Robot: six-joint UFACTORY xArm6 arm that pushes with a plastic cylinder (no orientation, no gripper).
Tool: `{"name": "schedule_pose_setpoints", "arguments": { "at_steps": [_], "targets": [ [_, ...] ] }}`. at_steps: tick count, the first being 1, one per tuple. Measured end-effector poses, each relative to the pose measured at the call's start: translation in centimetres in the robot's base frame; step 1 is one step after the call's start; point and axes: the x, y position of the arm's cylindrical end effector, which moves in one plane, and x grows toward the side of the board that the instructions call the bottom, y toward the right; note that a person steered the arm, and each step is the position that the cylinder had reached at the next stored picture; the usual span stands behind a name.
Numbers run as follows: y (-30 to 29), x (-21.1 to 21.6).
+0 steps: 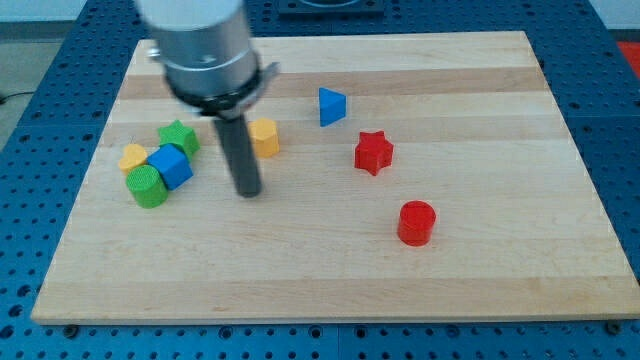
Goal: Place the green star at the center left of the board
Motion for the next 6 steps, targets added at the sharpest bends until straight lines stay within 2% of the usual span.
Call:
{"name": "schedule_pose_setpoints", "arguments": {
  "at_steps": [3,4,6],
  "targets": [
    [0.4,-4.9],
    [-1.6,-5.6],
    [-10.9,-6.8]
  ]
}}
